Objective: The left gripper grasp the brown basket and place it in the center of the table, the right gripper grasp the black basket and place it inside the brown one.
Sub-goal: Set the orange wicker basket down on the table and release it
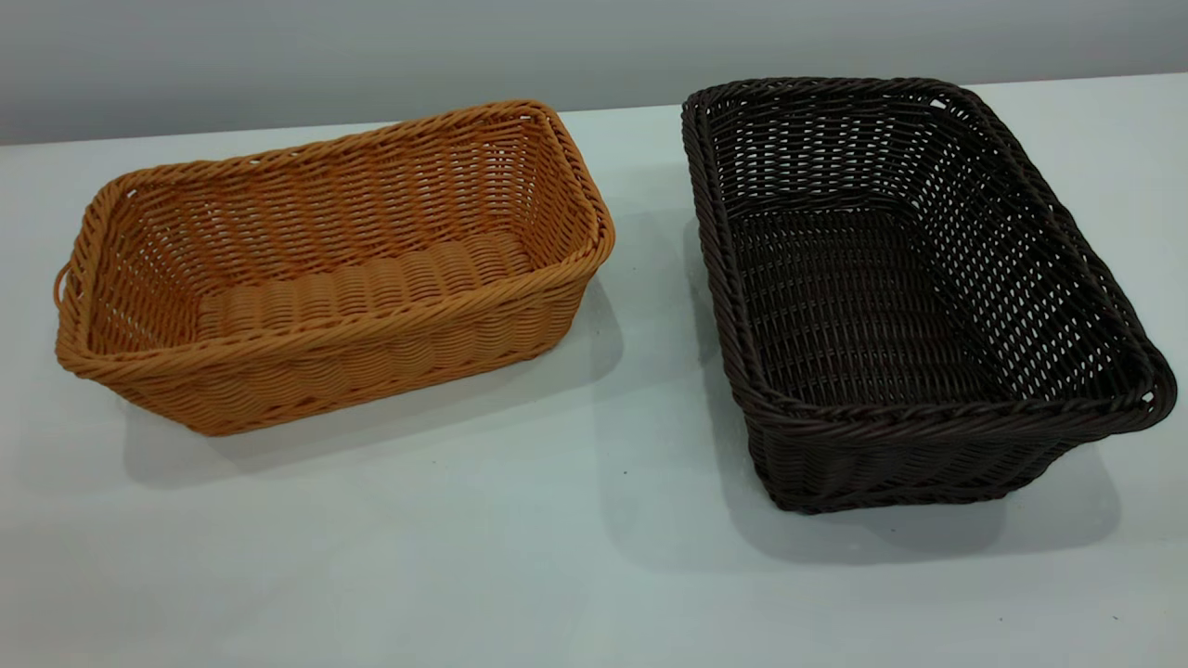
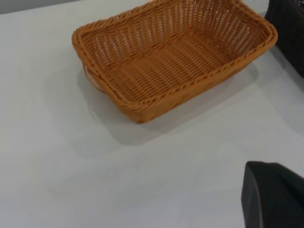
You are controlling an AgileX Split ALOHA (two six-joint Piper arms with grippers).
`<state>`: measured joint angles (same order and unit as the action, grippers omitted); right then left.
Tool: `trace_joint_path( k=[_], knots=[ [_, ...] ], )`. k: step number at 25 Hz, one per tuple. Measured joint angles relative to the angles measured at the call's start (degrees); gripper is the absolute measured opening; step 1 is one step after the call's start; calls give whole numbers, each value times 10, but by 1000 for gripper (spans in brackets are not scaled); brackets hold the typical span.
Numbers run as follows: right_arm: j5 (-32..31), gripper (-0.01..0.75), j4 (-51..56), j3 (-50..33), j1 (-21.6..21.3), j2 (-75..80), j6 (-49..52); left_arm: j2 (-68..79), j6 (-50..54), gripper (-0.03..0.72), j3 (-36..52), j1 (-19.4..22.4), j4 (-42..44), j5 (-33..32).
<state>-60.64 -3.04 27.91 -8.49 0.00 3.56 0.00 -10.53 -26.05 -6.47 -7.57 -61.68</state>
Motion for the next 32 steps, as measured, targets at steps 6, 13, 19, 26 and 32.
trace_joint_path(
  k=[6, 13, 19, 26, 32],
  knots=[
    [0, 5, 7, 0, 0, 0, 1, 0, 16, -1, -1, 0, 5, 3],
    [0, 5, 61, 0, 0, 0, -7, 0, 15, -1, -2, 0, 0, 4],
    [-23, 50, 121, 13, 0, 9, -55, 31, -78, 43, -43, 0, -46, 7],
    [-30, 258, 194, 39, 0, 110, -80, 158, -185, 286, -112, 0, -32, 37],
    [37, 417, 273, 41, 0, 215, -98, 300, -255, 393, -128, 0, -14, 94]
  ],
)
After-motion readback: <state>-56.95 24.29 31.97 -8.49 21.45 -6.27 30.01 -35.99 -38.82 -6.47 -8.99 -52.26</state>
